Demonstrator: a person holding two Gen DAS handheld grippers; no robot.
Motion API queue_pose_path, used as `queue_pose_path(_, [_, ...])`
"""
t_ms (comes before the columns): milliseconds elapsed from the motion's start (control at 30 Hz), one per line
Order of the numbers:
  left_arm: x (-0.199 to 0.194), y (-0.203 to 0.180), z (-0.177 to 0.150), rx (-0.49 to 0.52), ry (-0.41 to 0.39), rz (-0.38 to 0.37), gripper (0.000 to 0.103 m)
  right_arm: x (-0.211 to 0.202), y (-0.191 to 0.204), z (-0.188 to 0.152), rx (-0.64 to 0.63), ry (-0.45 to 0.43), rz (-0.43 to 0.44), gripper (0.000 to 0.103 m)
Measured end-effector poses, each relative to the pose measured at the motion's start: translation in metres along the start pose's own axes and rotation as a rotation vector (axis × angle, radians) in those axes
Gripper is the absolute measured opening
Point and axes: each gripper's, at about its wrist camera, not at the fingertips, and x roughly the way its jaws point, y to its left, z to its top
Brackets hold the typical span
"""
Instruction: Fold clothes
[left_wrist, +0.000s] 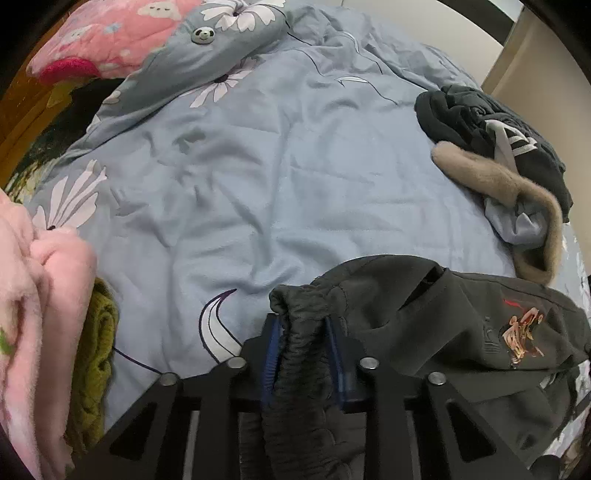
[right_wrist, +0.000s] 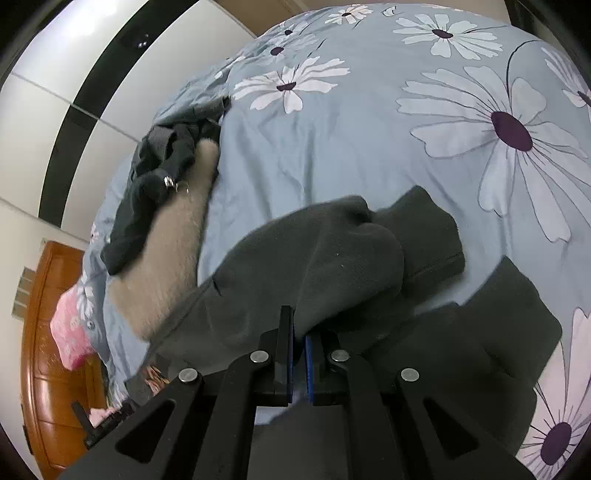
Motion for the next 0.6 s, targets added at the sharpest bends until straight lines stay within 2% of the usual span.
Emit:
queue_pose_path(67, [-0.008,0.001,0.003,-0.021,-0.026,0.004,0.02,-0.003,0.011,0.012,-0.005,-0.02,0.02,0.005])
queue_pose_path(133, [-0.03,0.004,0.01,-0.058,-0.101,-0.034,0.019,-0.01,0.03,0.029,-0.046,-0.053,0.045,0.005])
queue_pose_path(233, [-0.069,0.006,0.018,-0.095,-0.237,-0.129,0.019,-0.043,0.071,0.047,-0.189,-0.174,0.134,0.005])
queue_pose_path(300, [-0.083,0.001,0.02,-0.071,-0.283,-0.13,0.019,-0.066,0.09,0.048,-0.291,-0.272,0.195,0.005])
queue_pose_path(400, [-0.068,-0.002,0.022,-0.015,-0.243,-0.057,0.019,-0.039,0.071,0.048,-0.267,-0.215,0.093,0.005])
queue_pose_path(500, [-0.036,0.006,0.018,-0.067,-0.162,-0.031,0.019,0.008,0.029,0.044,-0.148,-0.055,-0.017,0.006])
queue_pose_path(600, [-0.026,0.002,0.009,-0.051,-0.14,0.006,0.019,0.023,0.002,0.029,-0.106,0.006,-0.051,0.006])
